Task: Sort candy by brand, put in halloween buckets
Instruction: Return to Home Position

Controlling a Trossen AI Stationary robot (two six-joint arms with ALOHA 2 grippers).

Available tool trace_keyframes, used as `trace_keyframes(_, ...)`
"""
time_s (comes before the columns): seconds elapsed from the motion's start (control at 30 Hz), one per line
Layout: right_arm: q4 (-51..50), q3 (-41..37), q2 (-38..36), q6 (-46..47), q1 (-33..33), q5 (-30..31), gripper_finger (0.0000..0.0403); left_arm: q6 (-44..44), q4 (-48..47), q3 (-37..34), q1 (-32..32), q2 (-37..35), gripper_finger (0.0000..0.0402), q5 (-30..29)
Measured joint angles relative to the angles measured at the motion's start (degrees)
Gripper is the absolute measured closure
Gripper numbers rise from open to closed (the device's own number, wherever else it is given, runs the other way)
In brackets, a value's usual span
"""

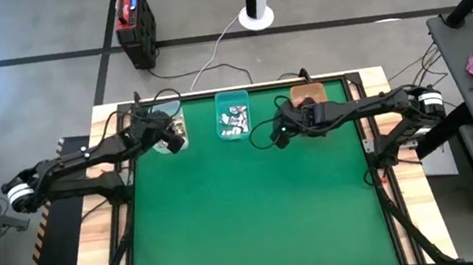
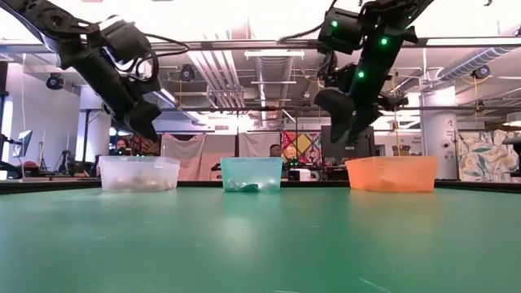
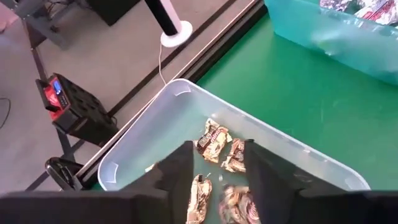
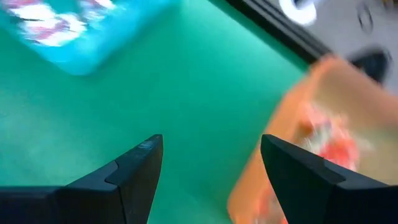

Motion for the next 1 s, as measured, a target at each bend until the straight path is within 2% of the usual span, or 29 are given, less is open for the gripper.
trace_keyframes(0.07,4.21,-0.77,-0.14,-5.71,1.07,-0.09,0.0138,0.36,0.02,-0.53,-0.19,-1.33,0.0260,0.83)
trace_keyframes(0.2,16.27,-4.73,-3.14,-15.47,4.25,-3.22,0.0138,2.27,2.42,-3.74,-0.86,-7.80,0.0239,12.00)
trace_keyframes(0.33,35.16,-14.39,-10.23,-25.24,7.33,-10.66,0.0138,3.66,9.32,-10.45,-0.85,-20.33,0.0237,25.08)
trace_keyframes(0.43,47.36,-23.46,-17.05,-29.56,8.56,-10.93,0.0138,2.91,13.14,-15.01,-0.85,-31.28,0.0237,33.20)
trace_keyframes(0.5,53.43,-29.23,-21.94,-30.20,8.77,-11.15,0.0138,2.14,13.26,-17.25,-0.89,-38.80,0.0239,35.53)
trace_keyframes(0.67,56.30,-40.13,-36.15,-28.29,9.25,-14.09,0.0140,0.07,12.29,-20.07,-1.00,-55.95,0.0246,40.41)
trace_keyframes(0.77,56.11,-45.25,-44.70,-27.87,10.68,-15.02,0.0147,-1.87,15.72,-20.58,-1.28,-56.43,0.0247,44.12)
trace_keyframes(0.87,56.49,-49.38,-52.68,-28.48,12.68,-16.11,0.0156,-1.76,18.51,-21.57,-1.55,-55.10,0.0247,45.96)
trace_keyframes(1.0,55.79,-54.43,-63.39,-29.79,15.86,-16.86,0.0168,-1.64,19.78,-24.22,-1.77,-56.87,0.0247,47.15)
